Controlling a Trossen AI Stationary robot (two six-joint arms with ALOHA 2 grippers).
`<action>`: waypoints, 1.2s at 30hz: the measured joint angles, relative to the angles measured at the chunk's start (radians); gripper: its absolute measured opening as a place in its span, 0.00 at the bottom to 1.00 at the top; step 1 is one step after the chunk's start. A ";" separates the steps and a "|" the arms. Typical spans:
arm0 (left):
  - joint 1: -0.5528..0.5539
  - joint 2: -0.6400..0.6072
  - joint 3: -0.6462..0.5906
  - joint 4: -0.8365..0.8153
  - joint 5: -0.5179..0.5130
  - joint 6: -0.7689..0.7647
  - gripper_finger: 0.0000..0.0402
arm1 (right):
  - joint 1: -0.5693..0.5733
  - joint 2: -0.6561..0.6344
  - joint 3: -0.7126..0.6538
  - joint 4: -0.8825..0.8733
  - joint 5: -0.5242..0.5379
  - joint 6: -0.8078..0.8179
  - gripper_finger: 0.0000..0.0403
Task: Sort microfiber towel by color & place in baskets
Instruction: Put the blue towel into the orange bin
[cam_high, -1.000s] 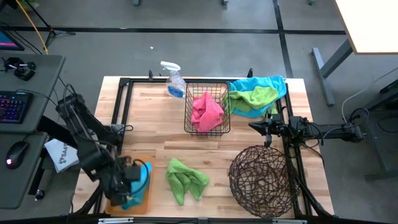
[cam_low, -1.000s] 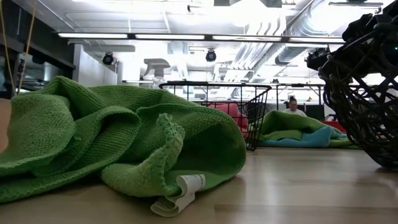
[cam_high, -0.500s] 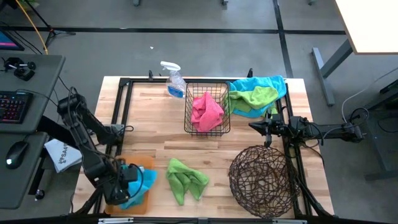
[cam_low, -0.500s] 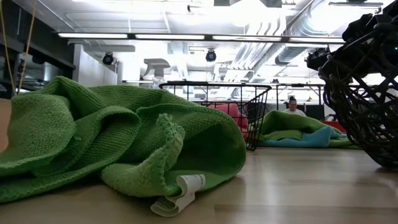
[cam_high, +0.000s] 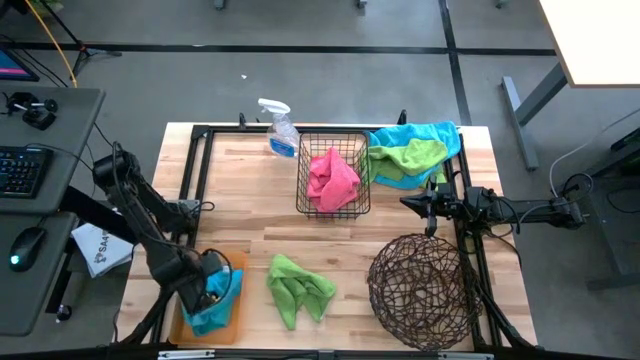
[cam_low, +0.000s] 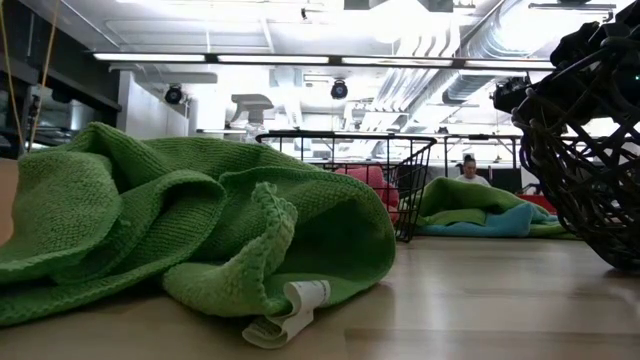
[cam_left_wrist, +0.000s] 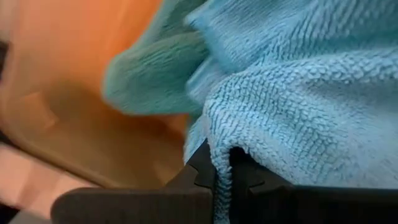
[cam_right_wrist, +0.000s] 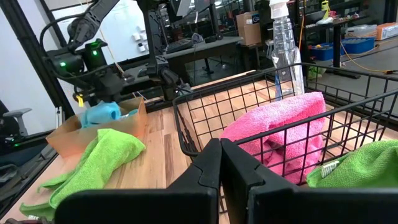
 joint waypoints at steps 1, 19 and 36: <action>0.010 0.000 0.000 0.015 -0.005 0.005 0.00 | 0.000 0.000 0.000 0.000 0.000 0.000 0.00; 0.080 0.070 -0.076 0.212 -0.067 0.057 0.06 | 0.000 0.000 0.000 0.000 0.000 0.000 0.00; 0.109 -0.101 0.051 -0.070 0.048 0.189 0.48 | 0.000 0.000 0.000 0.000 0.000 0.000 0.00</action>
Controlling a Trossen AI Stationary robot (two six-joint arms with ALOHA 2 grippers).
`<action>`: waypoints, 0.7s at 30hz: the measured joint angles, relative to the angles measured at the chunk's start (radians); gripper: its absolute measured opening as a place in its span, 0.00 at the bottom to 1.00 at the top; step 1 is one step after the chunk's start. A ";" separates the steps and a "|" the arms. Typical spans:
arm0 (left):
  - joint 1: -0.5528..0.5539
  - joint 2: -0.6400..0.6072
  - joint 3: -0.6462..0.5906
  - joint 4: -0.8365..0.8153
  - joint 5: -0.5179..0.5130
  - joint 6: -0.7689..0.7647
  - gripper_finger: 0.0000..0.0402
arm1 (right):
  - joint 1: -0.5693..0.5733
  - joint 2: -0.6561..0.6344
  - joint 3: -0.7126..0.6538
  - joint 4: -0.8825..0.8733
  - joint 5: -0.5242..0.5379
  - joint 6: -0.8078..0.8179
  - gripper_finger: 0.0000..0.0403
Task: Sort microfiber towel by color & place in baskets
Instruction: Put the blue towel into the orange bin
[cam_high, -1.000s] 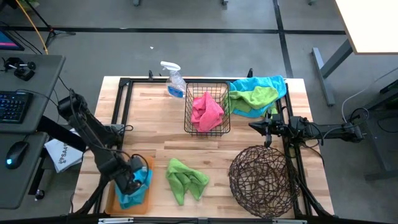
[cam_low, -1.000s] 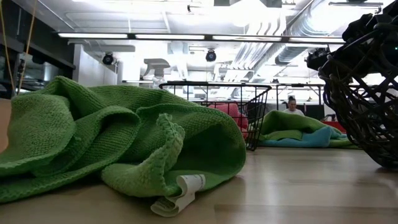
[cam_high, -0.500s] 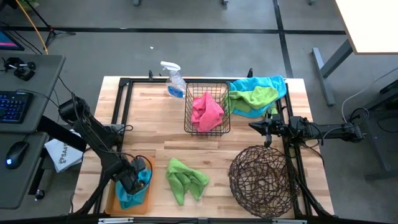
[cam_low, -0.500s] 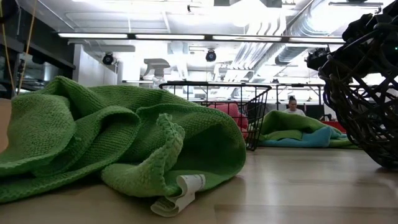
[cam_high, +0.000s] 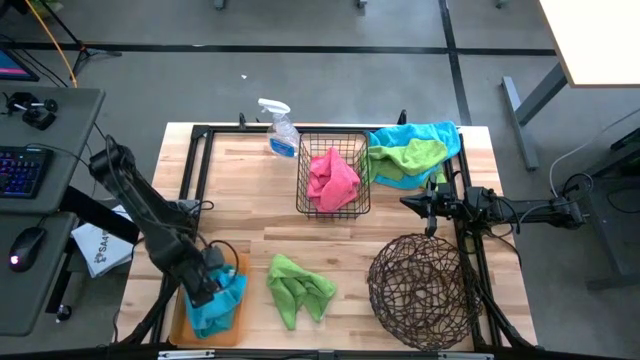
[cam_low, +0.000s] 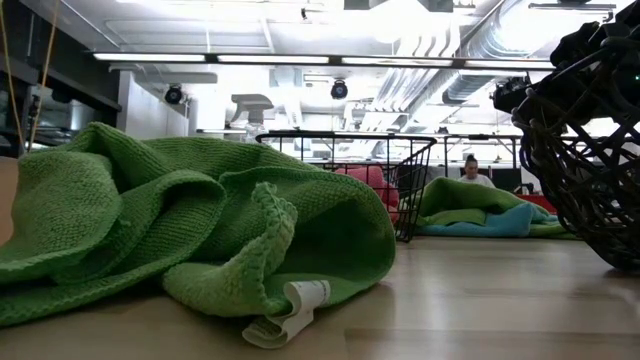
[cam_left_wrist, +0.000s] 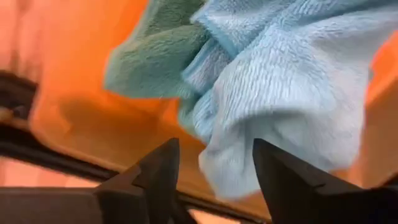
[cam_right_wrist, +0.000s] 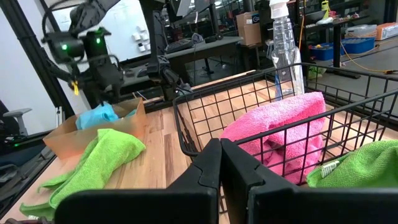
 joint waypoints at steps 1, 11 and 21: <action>0.001 -0.021 0.006 -0.018 -0.009 0.002 0.49 | 0.000 0.000 0.000 0.000 0.000 0.000 0.00; 0.009 -0.163 0.038 0.340 -0.358 0.247 0.43 | 0.000 0.000 0.000 0.000 0.000 0.000 0.00; 0.110 0.095 0.037 0.476 -0.329 0.518 0.03 | 0.000 0.000 0.000 0.000 0.000 0.000 0.00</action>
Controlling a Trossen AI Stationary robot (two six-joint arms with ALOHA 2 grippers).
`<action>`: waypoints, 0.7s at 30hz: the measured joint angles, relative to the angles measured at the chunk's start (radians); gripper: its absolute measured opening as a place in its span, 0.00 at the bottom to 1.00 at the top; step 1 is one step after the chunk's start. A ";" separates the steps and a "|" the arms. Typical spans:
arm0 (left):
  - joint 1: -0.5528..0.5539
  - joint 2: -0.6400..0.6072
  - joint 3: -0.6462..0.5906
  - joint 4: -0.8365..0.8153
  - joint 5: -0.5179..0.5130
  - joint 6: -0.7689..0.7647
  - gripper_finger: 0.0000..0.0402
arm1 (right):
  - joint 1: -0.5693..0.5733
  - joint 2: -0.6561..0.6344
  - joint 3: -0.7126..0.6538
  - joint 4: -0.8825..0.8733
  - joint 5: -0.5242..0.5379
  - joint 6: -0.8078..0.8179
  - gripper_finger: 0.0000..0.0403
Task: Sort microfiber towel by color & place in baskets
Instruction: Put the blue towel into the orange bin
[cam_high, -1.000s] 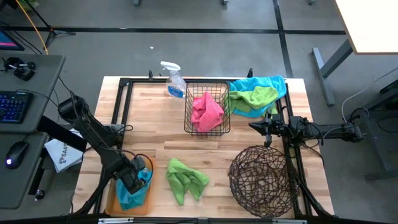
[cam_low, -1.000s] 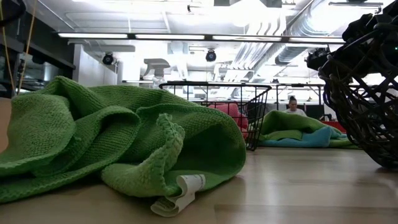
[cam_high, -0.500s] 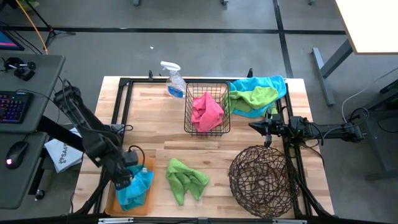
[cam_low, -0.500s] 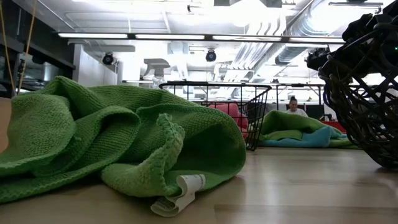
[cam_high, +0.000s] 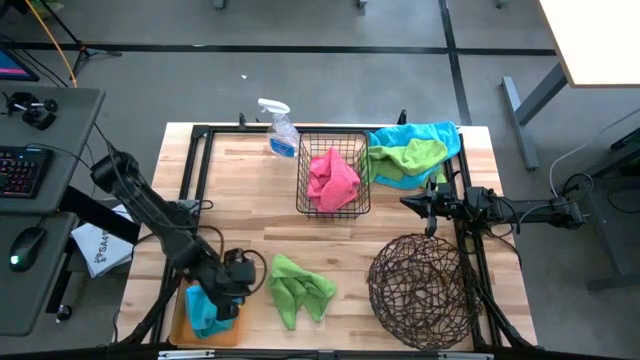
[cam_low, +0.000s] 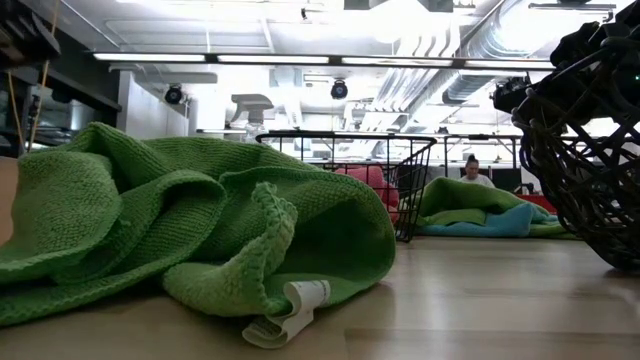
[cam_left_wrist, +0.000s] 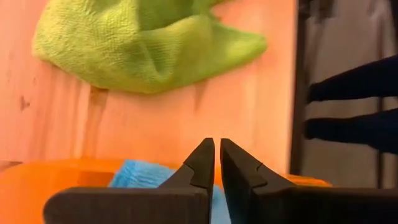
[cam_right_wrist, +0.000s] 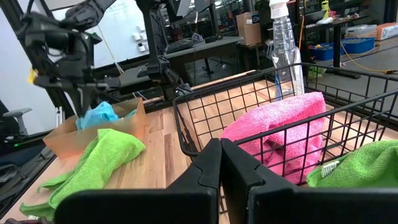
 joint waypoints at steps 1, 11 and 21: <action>0.007 0.014 0.000 -0.001 -0.003 0.004 0.02 | 0.000 0.000 0.000 0.000 0.000 0.000 0.00; -0.008 -0.015 0.000 -0.107 -0.057 -0.027 0.00 | 0.000 0.000 0.000 0.000 0.000 0.000 0.00; -0.060 -0.016 -0.032 -0.225 -0.051 -0.079 0.00 | 0.000 0.000 0.000 0.000 0.000 0.000 0.00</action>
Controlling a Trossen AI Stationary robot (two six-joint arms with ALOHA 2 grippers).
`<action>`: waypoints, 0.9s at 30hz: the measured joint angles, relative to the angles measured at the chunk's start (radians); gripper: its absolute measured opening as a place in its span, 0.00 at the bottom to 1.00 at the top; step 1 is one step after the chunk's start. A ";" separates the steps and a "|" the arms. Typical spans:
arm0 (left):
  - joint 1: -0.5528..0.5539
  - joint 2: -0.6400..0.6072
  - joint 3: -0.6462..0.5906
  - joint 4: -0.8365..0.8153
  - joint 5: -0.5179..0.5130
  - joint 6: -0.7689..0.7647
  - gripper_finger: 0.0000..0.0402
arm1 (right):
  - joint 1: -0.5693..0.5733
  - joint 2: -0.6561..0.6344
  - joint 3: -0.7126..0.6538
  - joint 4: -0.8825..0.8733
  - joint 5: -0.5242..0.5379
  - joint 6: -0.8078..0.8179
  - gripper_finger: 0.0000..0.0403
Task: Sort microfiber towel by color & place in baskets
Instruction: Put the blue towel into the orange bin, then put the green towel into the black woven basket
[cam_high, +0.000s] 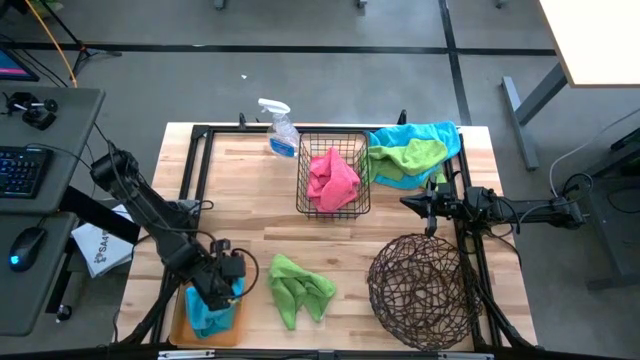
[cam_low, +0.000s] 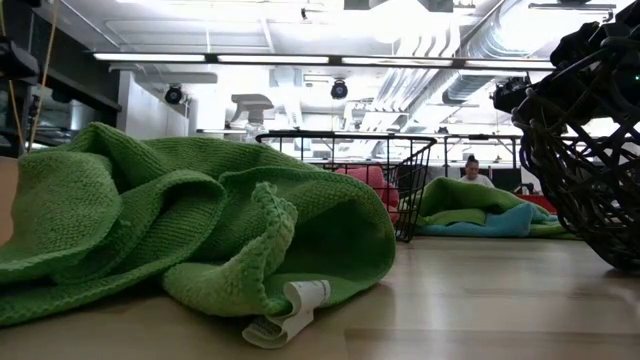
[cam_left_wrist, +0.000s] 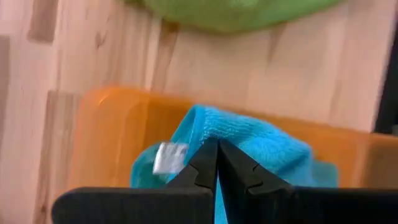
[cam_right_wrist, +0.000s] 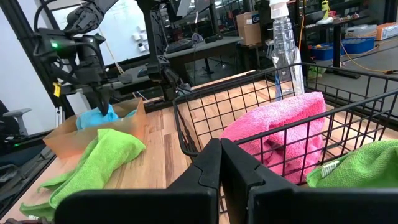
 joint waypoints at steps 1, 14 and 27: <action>-0.006 0.000 -0.005 -0.010 0.000 -0.013 0.00 | 0.000 0.000 0.000 0.000 0.000 0.000 0.00; -0.070 0.000 -0.174 0.073 0.069 -0.208 0.00 | 0.000 0.000 0.000 0.000 0.000 0.000 0.00; -0.029 -0.125 -0.074 -0.208 0.058 -0.212 0.00 | 0.000 0.000 0.000 0.000 0.000 0.000 0.00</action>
